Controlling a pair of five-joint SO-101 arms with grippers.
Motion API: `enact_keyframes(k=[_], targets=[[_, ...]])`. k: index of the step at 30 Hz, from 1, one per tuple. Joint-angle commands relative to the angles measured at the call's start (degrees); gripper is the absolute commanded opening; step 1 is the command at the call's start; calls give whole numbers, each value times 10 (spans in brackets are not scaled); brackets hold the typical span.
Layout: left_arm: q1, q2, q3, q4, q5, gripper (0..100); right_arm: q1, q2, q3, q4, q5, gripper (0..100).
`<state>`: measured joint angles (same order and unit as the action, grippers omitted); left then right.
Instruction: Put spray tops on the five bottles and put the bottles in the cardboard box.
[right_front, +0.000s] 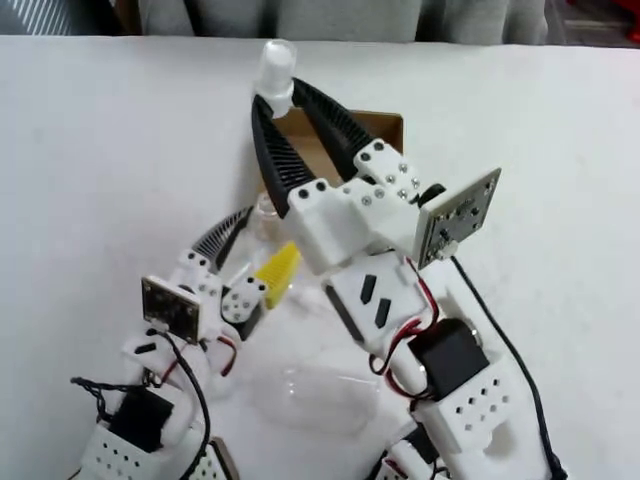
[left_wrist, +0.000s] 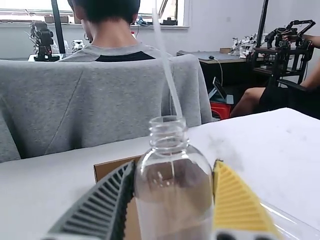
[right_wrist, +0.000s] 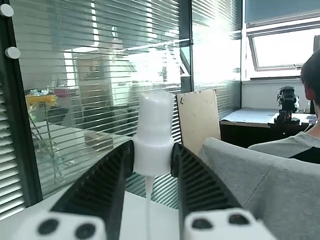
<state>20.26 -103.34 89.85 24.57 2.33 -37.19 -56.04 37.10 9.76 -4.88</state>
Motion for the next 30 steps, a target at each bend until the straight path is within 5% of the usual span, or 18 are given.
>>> enact_keyframes(k=[1,21,30], targets=[[7,-9,10,-2,-4,23,-12,-11,-3,-21,-22,15],[5,-9,11,-3,-4,23,-8,-17,37,-16,-29,15],[2,-9,11,-4,-4,23,-31,-114,136,67,-30,15]])
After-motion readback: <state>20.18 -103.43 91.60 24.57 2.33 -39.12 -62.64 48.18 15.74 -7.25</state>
